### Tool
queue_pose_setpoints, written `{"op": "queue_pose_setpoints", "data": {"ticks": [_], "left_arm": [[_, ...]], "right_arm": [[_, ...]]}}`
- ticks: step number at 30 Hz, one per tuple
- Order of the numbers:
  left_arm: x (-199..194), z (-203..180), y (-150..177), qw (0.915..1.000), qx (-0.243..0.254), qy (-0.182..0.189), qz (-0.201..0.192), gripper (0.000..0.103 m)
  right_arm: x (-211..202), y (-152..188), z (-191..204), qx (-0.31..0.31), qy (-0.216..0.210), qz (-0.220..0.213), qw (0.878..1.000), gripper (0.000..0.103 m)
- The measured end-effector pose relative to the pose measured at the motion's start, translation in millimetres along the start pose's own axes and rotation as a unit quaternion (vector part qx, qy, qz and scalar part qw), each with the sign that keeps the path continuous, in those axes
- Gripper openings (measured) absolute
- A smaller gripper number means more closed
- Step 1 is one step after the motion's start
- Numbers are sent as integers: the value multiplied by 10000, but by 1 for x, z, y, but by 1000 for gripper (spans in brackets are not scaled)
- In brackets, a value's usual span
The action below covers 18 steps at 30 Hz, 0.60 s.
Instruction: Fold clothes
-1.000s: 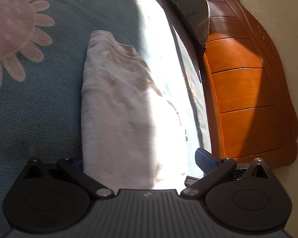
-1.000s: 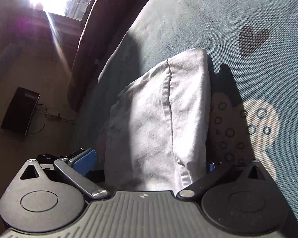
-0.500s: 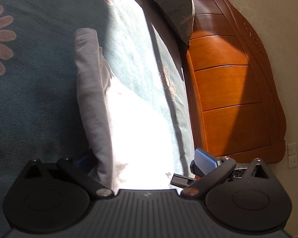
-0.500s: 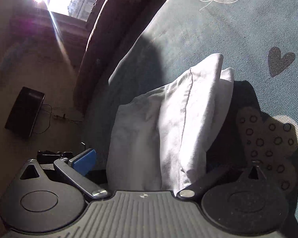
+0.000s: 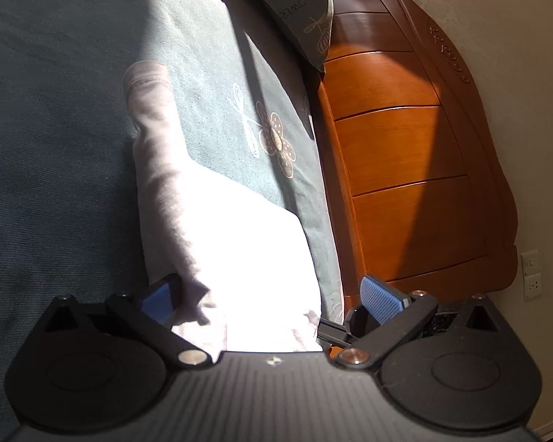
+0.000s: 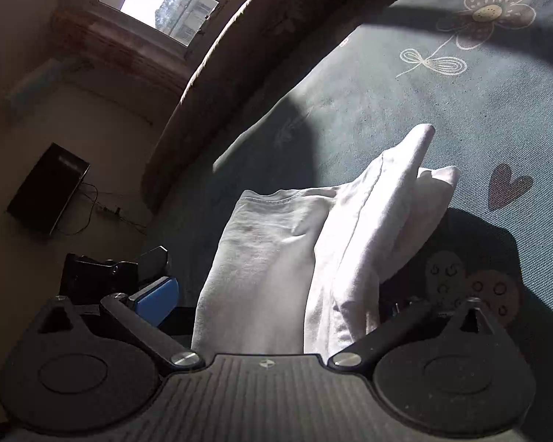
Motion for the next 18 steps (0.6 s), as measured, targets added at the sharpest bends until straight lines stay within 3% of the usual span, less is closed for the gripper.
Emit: {"op": "queue_pose_setpoints", "data": {"ticks": [10,18], "left_arm": [[70,-28,-5,9982,305,202,467,101],[158,-48,-7,9933,472,485,941,101]], "right_arm": [[-48,-20,-26,-328,477,-493,9971,103],[-89,-58,-71,-333,970,-899,9907,103]]}}
Point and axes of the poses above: each gripper's, at about its wrist camera, not at the fingertips, and x roughly the way its jaws point, z to its left, y to its underside, the point moved 2 cm from there along x, roughly the way its jaws point, and after that the axes turned 14 degrees about y, right-handed, at the moved point
